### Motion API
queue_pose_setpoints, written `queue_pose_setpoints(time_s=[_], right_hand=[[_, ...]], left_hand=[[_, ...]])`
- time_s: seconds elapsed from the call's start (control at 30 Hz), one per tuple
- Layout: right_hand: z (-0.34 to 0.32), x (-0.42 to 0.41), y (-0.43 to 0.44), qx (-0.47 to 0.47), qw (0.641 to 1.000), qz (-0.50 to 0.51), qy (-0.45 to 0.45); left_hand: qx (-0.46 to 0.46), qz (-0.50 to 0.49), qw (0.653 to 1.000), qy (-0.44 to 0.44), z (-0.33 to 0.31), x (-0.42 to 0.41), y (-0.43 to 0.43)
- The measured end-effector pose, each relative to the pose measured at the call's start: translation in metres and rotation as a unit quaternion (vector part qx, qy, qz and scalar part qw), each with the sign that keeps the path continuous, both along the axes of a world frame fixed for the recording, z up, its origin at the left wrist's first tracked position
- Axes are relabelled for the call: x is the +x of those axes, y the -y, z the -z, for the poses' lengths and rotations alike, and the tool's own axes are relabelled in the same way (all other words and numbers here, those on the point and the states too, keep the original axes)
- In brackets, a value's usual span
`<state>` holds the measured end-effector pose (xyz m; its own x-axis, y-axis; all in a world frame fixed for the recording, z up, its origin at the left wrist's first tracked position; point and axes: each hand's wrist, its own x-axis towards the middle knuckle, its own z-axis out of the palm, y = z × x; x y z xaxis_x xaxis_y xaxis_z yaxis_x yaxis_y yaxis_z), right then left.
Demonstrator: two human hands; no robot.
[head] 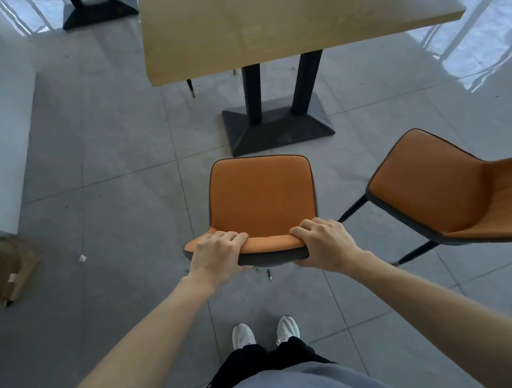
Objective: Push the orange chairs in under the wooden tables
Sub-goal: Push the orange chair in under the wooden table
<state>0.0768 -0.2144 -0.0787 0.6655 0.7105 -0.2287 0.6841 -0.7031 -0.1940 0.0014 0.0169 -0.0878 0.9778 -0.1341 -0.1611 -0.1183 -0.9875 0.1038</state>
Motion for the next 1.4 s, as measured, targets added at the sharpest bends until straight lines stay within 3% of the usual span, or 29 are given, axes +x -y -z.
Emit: queue_pose_setpoints(time_s=[0.3, 0.87, 1.07, 1.4], right_hand=[[-0.011, 0.042, -0.017, 0.030, 0.999, 0.002, 0.041], [0.014, 0.073, 0.029, 0.027, 0.996, -0.026, 0.082], [0.011, 0.091, 0.008, 0.046, 0.992, -0.015, 0.113], [0.023, 0.119, -0.053, 0.072, 0.990, 0.033, 0.116]], left_hand=[[0.014, 0.028, 0.997, 0.075, -0.014, 0.045, -0.021], [-0.015, 0.019, 0.997, 0.075, 0.012, 0.054, 0.031], [-0.006, 0.039, 0.994, 0.103, 0.007, 0.079, 0.001], [0.010, 0.014, 0.997, 0.074, 0.012, 0.124, -0.057]])
